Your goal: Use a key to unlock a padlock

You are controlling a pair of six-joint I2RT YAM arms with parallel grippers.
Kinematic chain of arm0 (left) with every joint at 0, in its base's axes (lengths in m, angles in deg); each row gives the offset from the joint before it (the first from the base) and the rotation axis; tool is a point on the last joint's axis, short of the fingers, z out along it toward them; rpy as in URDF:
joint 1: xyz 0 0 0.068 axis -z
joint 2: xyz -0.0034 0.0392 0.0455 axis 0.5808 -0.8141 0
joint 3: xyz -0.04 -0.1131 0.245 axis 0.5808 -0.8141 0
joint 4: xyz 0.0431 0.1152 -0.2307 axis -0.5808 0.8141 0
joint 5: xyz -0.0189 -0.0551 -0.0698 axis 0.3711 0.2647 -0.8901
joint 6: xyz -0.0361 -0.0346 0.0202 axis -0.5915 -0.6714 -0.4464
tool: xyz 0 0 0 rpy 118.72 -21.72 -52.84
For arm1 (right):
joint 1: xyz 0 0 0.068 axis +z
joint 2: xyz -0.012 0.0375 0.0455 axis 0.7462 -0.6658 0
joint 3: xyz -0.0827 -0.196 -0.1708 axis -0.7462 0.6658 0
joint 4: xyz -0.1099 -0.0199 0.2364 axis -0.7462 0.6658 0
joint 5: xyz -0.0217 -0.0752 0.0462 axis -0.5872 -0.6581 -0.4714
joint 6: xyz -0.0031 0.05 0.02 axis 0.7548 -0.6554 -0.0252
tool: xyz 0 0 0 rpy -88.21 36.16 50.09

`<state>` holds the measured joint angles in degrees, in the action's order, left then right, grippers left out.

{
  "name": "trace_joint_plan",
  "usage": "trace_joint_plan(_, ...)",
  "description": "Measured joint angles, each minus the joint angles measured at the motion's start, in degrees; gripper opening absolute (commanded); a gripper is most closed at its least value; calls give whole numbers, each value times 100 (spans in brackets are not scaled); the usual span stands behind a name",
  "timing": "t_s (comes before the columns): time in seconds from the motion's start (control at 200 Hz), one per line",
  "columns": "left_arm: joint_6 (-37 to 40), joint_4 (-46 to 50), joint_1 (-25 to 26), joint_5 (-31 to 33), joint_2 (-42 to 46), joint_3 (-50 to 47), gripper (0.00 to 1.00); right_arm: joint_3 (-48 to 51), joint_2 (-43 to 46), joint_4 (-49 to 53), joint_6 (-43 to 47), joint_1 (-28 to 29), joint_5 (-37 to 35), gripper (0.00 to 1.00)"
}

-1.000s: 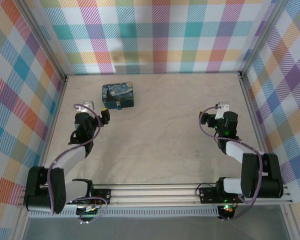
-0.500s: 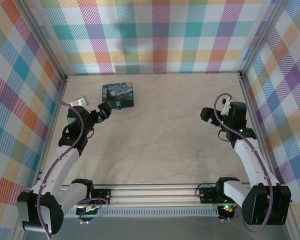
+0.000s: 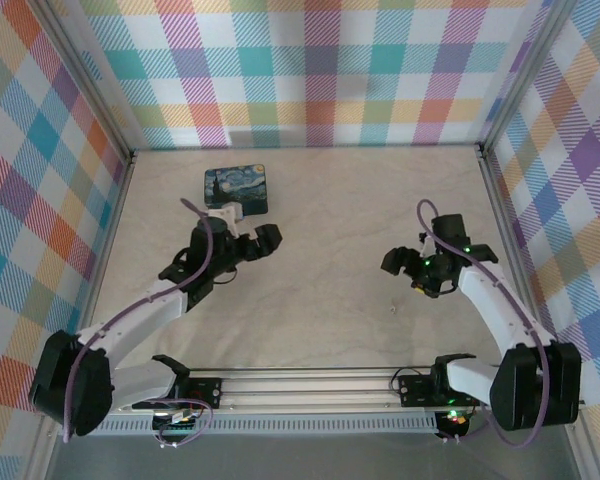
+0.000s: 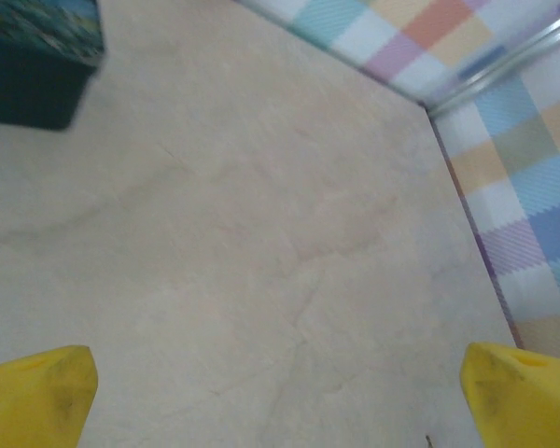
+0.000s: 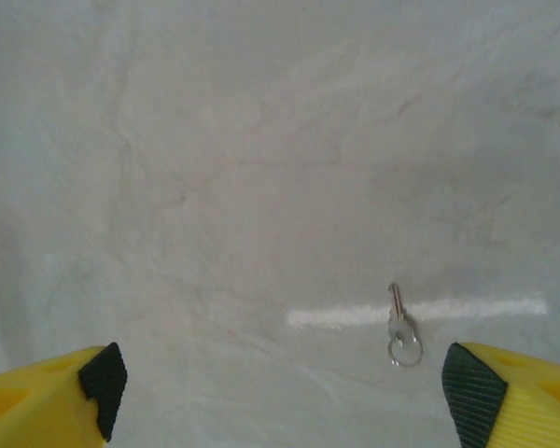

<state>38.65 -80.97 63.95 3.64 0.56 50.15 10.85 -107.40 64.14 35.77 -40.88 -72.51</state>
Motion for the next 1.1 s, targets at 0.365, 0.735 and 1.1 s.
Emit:
trace_joint_plan(0.365, -81, -356, 417, 20, -557, 46, 100, -2, -953, 498, -157, 944, -654, 65)
trace_joint_plan(0.735, -79, -413, 417, 127, -557, 55, 100, -186, -1749, 527, -188, 1331, -1246, 46)
trace_joint_plan(1.1, -76, -393, 417, 129, -560, 94, 100, -262, -2120, 496, -105, 1368, -1438, 37)
